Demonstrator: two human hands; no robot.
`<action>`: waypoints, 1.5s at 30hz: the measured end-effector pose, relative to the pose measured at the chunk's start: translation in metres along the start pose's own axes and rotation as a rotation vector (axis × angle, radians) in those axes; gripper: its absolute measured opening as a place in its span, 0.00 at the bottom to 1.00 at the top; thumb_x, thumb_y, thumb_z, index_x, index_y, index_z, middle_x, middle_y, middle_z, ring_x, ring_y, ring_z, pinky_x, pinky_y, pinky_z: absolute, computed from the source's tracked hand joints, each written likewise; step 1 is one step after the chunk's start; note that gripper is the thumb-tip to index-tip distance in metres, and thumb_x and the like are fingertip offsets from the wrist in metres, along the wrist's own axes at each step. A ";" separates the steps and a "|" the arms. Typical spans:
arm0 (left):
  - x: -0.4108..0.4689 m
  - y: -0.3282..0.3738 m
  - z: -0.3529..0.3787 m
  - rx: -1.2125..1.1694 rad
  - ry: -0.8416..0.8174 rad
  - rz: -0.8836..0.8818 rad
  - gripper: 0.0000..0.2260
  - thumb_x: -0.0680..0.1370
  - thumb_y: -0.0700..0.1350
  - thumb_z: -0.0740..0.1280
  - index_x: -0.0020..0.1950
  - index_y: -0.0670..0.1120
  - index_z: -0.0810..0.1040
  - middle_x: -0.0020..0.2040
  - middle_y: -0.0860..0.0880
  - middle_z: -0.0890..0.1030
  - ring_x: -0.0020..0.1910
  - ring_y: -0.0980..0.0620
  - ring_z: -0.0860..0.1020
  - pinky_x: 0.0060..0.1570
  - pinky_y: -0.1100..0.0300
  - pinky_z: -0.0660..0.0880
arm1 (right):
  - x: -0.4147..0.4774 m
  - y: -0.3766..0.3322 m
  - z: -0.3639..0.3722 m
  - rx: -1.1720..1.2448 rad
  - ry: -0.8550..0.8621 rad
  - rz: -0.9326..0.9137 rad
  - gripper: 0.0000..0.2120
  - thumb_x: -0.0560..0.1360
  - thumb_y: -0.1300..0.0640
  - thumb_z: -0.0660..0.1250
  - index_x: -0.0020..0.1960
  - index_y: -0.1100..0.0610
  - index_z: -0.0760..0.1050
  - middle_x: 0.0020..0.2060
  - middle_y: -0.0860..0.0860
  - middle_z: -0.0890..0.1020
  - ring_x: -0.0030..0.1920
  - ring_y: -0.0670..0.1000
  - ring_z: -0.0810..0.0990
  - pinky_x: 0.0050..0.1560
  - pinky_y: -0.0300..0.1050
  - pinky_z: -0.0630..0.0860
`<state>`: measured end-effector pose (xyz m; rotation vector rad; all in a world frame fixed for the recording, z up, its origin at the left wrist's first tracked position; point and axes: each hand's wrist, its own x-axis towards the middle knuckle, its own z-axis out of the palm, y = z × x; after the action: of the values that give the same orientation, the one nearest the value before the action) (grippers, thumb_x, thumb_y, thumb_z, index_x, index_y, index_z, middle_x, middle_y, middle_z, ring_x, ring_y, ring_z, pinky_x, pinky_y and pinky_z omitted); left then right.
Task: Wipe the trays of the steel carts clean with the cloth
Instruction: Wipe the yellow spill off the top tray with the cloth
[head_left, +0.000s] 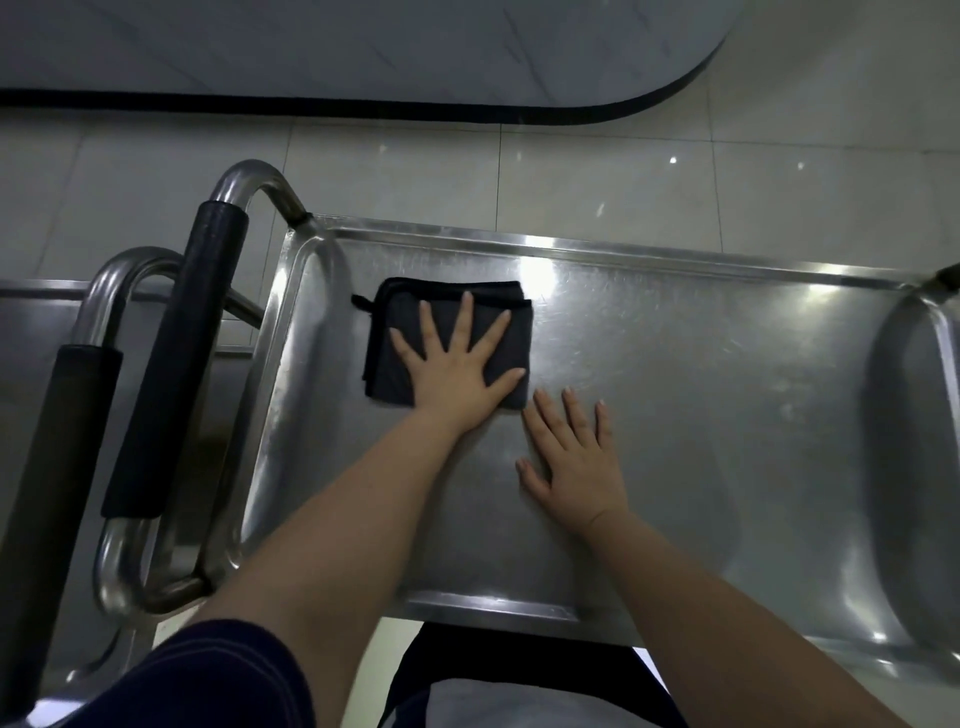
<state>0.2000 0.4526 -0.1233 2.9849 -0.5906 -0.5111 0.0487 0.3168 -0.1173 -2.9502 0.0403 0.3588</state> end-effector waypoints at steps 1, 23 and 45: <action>0.002 0.008 0.000 -0.010 0.004 0.002 0.33 0.70 0.77 0.38 0.73 0.70 0.33 0.78 0.54 0.32 0.74 0.34 0.31 0.62 0.26 0.29 | -0.001 0.001 0.000 0.004 0.002 0.004 0.32 0.76 0.40 0.54 0.76 0.55 0.65 0.75 0.52 0.66 0.75 0.60 0.62 0.72 0.64 0.49; -0.034 0.051 0.016 -0.127 0.003 0.017 0.28 0.74 0.74 0.36 0.73 0.73 0.38 0.79 0.58 0.35 0.76 0.39 0.35 0.61 0.33 0.23 | -0.042 0.042 0.019 0.058 0.042 0.419 0.34 0.78 0.36 0.44 0.80 0.49 0.50 0.79 0.53 0.51 0.79 0.61 0.45 0.75 0.61 0.36; 0.013 -0.067 -0.048 -0.388 0.227 -0.208 0.17 0.75 0.57 0.70 0.62 0.53 0.79 0.57 0.46 0.78 0.59 0.43 0.72 0.61 0.47 0.70 | 0.088 0.005 -0.048 0.721 0.273 0.369 0.19 0.76 0.55 0.67 0.67 0.51 0.75 0.62 0.51 0.77 0.64 0.57 0.68 0.61 0.40 0.60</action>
<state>0.2513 0.5093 -0.0897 2.6875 -0.1411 -0.2534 0.1449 0.3035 -0.0931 -2.2365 0.6133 -0.0281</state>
